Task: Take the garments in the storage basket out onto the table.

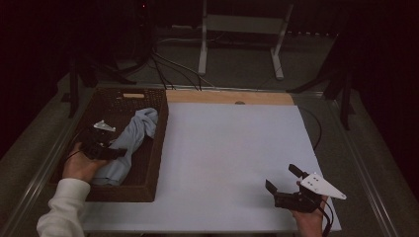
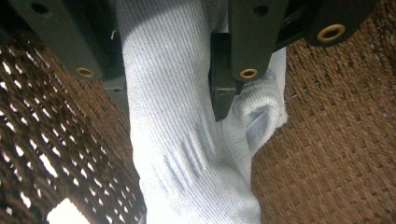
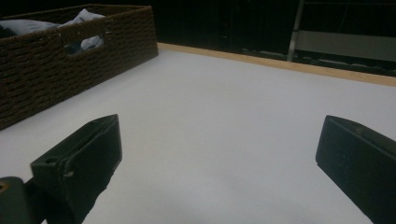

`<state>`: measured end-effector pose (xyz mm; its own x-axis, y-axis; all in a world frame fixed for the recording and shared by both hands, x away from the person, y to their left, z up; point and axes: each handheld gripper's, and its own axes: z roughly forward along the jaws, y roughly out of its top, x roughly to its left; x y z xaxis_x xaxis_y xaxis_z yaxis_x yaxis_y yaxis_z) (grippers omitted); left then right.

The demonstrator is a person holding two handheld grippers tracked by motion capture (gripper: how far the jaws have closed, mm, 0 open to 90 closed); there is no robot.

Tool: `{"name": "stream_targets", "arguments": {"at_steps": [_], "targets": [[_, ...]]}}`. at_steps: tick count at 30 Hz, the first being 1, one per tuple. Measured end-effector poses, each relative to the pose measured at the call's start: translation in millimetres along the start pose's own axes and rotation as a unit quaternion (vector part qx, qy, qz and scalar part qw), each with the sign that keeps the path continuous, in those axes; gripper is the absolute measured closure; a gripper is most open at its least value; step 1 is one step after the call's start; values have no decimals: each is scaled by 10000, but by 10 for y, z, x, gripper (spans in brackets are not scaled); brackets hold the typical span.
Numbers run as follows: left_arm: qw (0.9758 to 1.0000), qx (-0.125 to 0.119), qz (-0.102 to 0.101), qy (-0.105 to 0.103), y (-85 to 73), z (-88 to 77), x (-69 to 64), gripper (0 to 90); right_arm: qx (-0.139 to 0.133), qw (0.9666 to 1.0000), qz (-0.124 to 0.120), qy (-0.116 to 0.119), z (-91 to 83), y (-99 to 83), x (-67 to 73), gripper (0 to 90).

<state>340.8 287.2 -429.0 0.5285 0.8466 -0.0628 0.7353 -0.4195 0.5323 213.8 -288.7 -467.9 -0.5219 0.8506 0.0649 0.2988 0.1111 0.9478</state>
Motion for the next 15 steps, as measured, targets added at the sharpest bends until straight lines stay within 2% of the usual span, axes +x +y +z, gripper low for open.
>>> {"name": "stream_targets", "arguments": {"at_steps": [15], "targets": [[9981, -538, -241, 172, 7, -141, 20, 633, -11, 10000, 10, 4, 1, -1, -2, 6]]}}
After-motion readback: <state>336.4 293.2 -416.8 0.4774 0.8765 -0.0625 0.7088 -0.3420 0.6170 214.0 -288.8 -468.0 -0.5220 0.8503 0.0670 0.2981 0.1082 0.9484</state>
